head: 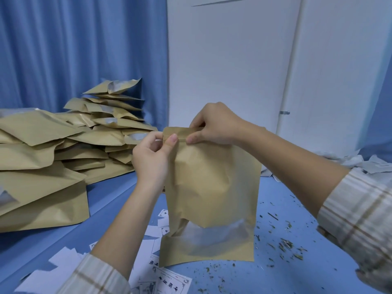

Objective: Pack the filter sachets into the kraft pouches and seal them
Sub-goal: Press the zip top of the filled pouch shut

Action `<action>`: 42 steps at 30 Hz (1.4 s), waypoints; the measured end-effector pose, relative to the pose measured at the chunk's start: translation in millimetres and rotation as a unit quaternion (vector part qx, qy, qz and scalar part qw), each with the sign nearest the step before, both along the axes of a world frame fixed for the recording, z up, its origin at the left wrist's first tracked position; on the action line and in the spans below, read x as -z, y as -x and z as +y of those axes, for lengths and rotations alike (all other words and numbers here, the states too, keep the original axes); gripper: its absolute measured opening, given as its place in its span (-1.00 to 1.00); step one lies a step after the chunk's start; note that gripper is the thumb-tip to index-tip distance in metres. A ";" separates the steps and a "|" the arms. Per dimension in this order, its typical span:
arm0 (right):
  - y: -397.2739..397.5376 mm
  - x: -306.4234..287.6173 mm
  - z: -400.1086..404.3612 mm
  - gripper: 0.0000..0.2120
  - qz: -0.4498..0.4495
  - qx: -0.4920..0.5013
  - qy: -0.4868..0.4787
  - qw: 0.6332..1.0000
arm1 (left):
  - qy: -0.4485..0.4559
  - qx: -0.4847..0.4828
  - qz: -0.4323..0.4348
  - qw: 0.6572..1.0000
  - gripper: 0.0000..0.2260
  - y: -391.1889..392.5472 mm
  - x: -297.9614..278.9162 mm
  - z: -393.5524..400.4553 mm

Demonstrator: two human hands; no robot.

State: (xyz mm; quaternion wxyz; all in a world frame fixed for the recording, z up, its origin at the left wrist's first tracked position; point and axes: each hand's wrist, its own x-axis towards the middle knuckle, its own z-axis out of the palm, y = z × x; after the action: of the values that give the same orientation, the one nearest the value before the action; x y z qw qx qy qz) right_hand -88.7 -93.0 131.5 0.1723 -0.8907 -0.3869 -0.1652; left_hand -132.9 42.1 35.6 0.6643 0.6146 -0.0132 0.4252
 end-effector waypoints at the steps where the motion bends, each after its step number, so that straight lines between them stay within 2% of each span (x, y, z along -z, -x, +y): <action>1: 0.5 -1.7 -0.1 -0.83 0.013 -0.005 0.008 1.000 | 0.003 0.004 0.000 1.000 -0.85 0.7 -0.9 -0.4; 5: 1.6 -8.4 3.4 -0.81 0.058 -0.021 0.000 0.998 | -0.004 0.015 0.003 1.000 -0.89 3.2 -4.0 -2.5; 11: 2.7 -2.8 11.2 -0.78 0.027 -0.028 -0.028 0.999 | -0.005 0.012 0.012 1.000 -0.91 5.2 -2.4 1.6; 16: -0.2 -5.4 9.2 -0.65 -0.019 -0.004 0.063 0.998 | -0.021 -0.014 0.004 1.000 -0.83 2.0 0.2 3.4; 19: 1.1 -0.5 9.6 -0.74 -0.044 -0.011 0.047 0.998 | -0.017 0.042 0.016 0.999 -0.84 1.4 2.7 2.2; 21: 1.8 0.2 8.0 -0.84 -0.018 -0.023 0.031 0.999 | -0.024 0.049 0.032 0.998 -0.83 -0.3 3.3 2.4; 23: 1.5 -3.6 3.3 -0.80 -0.008 -0.028 0.060 0.998 | -0.015 0.025 0.027 0.999 -0.83 -3.1 3.2 4.2; 26: -2.1 -4.9 -0.9 -0.72 -0.050 -0.011 0.100 0.994 | -0.020 0.004 0.021 1.000 -0.80 -4.5 2.2 2.0; 29: -3.9 -1.9 -1.9 -0.69 -0.073 -0.017 0.089 0.993 | -0.011 -0.002 0.021 1.000 -0.80 -5.6 3.3 1.5; 34: -9.8 -3.2 -18.9 -0.73 -0.050 -0.016 0.086 0.995 | -0.027 -0.003 0.019 0.999 -0.81 -4.5 3.8 5.1; 38: -12.3 -3.8 -23.4 -0.73 -0.046 -0.022 0.076 0.996 | -0.004 0.000 0.019 1.000 -0.80 -3.3 4.6 7.4; 42: -16.9 -4.4 -31.5 -0.75 -0.034 -0.009 0.071 0.997 | -0.009 -0.001 0.019 1.000 -0.86 -0.8 4.1 14.0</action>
State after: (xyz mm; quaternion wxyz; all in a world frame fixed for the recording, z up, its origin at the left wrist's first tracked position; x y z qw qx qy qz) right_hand -71.8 -124.5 135.9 0.0972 -0.8909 -0.4116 -0.1656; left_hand -132.1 56.1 31.4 0.6584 0.6289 -0.0039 0.4135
